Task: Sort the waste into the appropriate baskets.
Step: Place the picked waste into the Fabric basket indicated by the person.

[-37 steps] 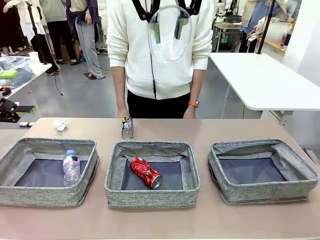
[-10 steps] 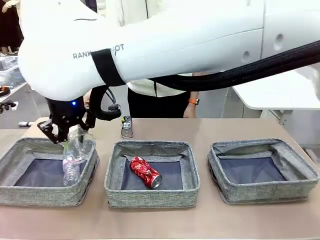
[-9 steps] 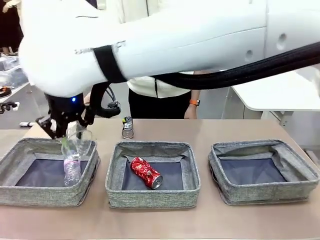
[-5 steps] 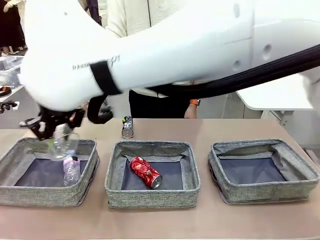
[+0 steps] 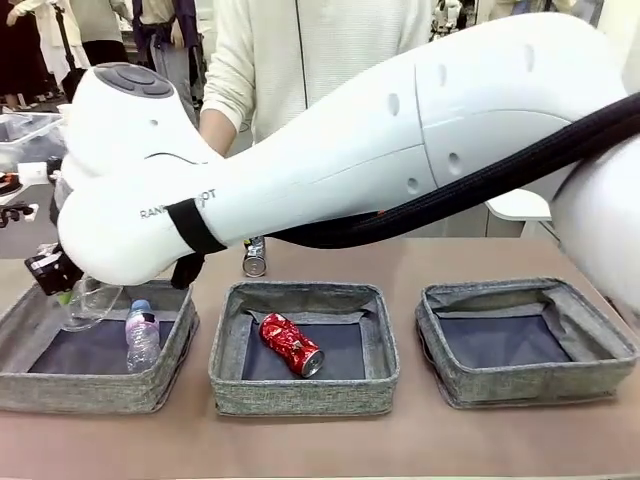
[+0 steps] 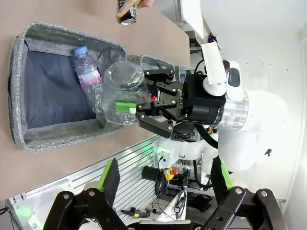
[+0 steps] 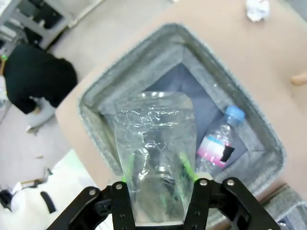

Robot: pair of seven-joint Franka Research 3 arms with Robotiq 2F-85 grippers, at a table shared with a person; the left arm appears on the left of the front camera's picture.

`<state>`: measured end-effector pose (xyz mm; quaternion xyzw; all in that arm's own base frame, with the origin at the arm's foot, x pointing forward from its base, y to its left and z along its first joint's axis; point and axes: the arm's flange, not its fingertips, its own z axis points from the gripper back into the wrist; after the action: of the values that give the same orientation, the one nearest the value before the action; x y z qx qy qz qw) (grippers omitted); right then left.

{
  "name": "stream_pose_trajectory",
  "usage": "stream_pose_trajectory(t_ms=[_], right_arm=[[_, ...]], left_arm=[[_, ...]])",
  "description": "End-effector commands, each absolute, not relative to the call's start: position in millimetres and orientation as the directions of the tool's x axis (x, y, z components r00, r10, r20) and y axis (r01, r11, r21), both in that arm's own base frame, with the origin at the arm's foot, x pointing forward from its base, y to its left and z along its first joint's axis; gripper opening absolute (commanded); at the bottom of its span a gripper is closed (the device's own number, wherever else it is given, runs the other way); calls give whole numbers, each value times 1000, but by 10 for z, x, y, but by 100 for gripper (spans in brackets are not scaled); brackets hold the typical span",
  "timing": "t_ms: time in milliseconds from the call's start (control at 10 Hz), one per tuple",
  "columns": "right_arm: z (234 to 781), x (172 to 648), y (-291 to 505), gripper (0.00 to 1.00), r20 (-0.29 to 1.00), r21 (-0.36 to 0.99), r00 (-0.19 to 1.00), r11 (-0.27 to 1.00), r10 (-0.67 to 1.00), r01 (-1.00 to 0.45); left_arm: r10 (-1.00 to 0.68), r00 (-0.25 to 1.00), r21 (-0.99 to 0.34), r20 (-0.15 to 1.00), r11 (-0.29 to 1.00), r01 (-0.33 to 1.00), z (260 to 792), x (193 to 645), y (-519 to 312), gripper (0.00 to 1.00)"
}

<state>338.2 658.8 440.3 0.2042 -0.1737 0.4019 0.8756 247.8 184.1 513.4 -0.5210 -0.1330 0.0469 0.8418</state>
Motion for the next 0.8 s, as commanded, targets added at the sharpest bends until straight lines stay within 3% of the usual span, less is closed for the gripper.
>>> stream_pose_trajectory(t_ms=[0,700], right_arm=[[4430,3300,6447,99,480,185,608,604,633,-775],[4381,3362,6155,100,458,349,703,617,544,-705]], left_arm=[[219,961,-885,167,464,48,5161,2480,1846,98],[219,961,-885,167,464,48,5161,2480,1846,98]])
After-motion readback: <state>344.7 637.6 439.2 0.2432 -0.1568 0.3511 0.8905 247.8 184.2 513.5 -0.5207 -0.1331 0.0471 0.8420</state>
